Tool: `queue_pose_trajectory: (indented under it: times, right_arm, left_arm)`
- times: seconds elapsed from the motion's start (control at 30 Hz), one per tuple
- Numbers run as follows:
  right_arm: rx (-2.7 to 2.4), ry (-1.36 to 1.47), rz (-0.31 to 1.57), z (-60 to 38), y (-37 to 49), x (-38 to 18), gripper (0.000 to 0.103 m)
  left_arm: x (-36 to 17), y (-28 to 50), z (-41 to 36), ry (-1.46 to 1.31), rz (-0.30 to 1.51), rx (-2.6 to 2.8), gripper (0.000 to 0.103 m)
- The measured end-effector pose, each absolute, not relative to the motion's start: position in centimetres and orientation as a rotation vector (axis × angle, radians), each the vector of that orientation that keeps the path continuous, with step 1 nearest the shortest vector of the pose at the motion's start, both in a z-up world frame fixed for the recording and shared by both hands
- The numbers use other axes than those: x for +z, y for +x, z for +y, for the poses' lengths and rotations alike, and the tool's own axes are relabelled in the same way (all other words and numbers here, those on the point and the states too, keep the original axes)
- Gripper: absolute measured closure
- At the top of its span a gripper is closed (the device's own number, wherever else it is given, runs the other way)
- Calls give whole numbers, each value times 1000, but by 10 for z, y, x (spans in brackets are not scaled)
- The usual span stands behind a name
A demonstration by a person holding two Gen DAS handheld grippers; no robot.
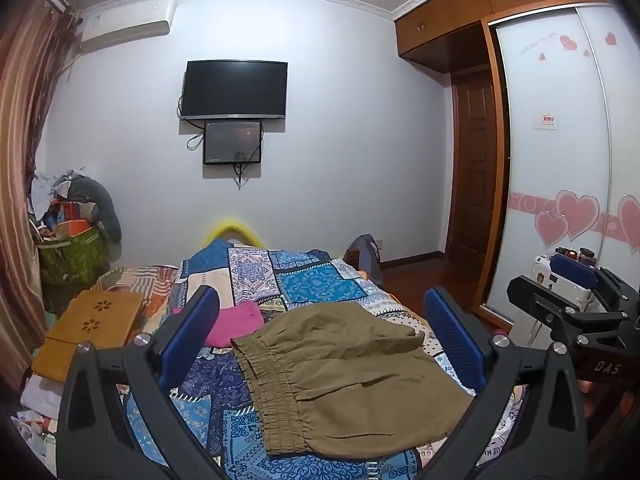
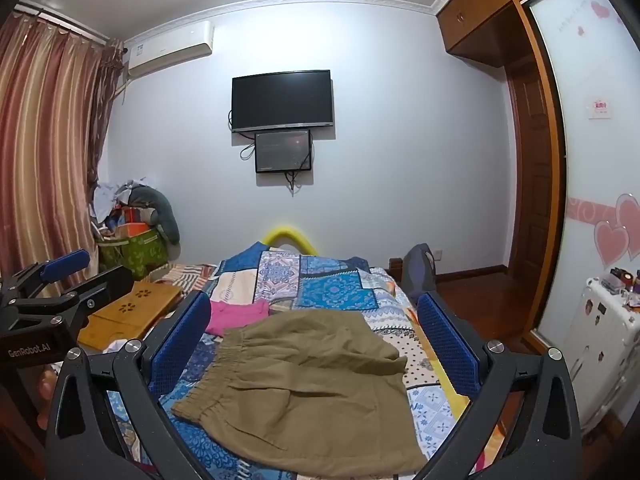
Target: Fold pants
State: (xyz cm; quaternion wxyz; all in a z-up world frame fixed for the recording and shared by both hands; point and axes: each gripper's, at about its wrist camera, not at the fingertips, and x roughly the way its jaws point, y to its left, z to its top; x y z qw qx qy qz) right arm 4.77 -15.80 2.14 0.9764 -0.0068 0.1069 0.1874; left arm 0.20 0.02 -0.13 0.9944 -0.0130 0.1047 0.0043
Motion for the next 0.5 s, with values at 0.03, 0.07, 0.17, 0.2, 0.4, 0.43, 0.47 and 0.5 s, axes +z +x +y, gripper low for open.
queue_pose_trajectory:
  times: [0.03, 0.07, 0.17, 0.2, 0.4, 0.43, 0.47, 0.5]
  right_arm:
    - [378, -13, 216, -158, 48, 21, 0]
    - [378, -13, 216, -158, 48, 22, 0]
    - [378, -8, 215, -161, 48, 22, 0]
    - [377, -6, 215, -161, 50, 21, 0]
    - [375, -10, 214, -162, 49, 21, 0]
    - [375, -9, 214, -161, 49, 21, 0]
    - [375, -9, 214, -161, 49, 21, 0]
    - [375, -10, 213, -161, 49, 21, 0]
  left_arm:
    - [-1, 1, 0, -26, 209, 10, 0]
    - [-1, 1, 0, -29, 207, 10, 0]
    - [-1, 2, 2, -35, 209, 9, 0]
    - [0, 2, 3, -35, 209, 10, 0]
    - [0, 4, 4, -37, 210, 12, 0]
    - [0, 5, 5, -38, 212, 11, 0]
    - [-1, 5, 5, -39, 213, 12, 0]
    - [-1, 6, 5, -38, 214, 13, 0]
